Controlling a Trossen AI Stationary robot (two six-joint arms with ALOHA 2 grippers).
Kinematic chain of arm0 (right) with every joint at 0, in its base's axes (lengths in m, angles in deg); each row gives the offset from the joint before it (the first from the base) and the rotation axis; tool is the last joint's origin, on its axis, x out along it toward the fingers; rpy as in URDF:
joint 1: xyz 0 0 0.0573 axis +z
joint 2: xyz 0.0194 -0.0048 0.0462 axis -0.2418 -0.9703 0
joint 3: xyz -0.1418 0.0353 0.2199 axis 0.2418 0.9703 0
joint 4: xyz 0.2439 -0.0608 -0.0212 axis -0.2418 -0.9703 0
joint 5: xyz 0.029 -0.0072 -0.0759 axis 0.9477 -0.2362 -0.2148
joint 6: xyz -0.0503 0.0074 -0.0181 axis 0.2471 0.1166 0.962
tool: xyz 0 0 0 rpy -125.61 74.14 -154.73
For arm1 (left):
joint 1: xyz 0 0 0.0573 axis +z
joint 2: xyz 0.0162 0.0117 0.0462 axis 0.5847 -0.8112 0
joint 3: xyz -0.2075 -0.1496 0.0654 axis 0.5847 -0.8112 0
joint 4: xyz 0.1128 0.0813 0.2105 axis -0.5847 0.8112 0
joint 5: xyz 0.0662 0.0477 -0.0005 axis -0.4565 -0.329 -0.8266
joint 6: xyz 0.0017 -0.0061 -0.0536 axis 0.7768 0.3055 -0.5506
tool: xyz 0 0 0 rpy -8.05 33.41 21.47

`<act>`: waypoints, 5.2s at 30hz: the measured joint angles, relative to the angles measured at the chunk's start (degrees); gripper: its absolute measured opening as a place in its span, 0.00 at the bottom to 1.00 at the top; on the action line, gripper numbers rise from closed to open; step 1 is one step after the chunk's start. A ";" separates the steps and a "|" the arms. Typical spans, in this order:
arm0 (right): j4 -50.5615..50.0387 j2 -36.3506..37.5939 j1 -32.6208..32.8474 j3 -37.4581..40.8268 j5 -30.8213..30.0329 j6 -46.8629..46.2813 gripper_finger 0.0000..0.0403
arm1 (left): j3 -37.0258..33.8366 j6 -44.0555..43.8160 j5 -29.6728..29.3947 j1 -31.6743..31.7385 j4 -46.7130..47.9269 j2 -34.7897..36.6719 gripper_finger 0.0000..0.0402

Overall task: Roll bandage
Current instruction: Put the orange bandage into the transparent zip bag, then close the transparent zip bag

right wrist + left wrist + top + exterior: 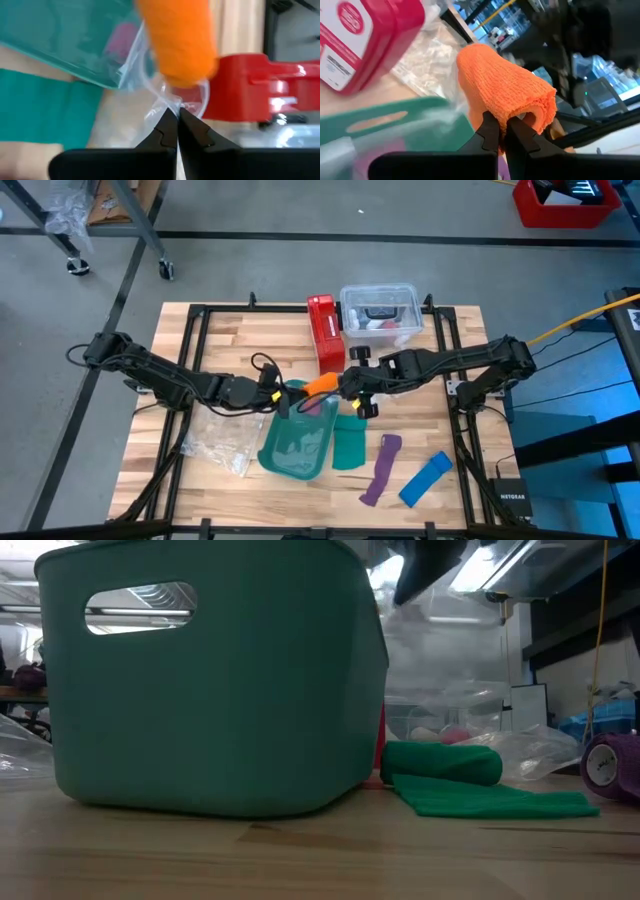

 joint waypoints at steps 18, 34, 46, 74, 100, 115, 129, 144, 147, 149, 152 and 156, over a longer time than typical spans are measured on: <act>2.85 0.00 -0.02 0.00 -6.16 -1.24 0.02 | 0.00 0.56 8.47 1.86 -2.52 0.00 0.00; 7.28 0.00 -0.04 0.00 -5.22 -1.15 0.02 | 0.00 0.10 8.82 4.23 -2.75 0.00 0.00; 13.17 0.04 -0.07 0.00 -3.57 -1.06 0.02 | 0.00 -0.49 10.25 7.66 -1.85 0.00 0.00; 11.46 0.05 -0.02 -12.17 -4.17 -1.64 0.02 | 0.00 11.70 16.19 10.63 -18.31 0.75 0.34; 0.45 0.05 -0.07 -12.17 -4.15 -12.30 0.02 | -0.02 33.70 22.61 10.43 -9.72 6.49 0.42; 0.89 0.04 -0.07 -12.17 -3.10 -12.58 0.02 | -0.02 35.27 22.56 10.43 -1.39 6.49 0.42; 6.59 0.04 -0.07 -12.17 -3.10 -12.56 0.02 | -0.02 36.06 18.57 10.41 -3.99 6.47 0.42; 3.78 0.04 -0.06 -12.17 -0.04 -12.21 0.02 | -0.02 37.83 18.49 10.41 -7.35 6.47 0.02; 1.92 0.04 -0.04 -12.17 -0.04 -12.19 0.02 | -0.02 37.74 18.52 10.41 -7.30 6.47 0.01; 1.75 0.04 -0.07 -12.17 0.00 -12.09 0.03 | -0.02 37.63 18.53 10.41 -7.13 6.47 0.00; 1.62 0.04 -0.07 -12.17 2.98 -12.00 0.07 | -0.02 37.62 18.59 10.41 -5.84 6.47 0.00; 1.19 0.04 -0.07 -12.17 7.39 -12.02 0.18 | -0.02 37.37 18.62 10.41 -1.57 6.92 0.00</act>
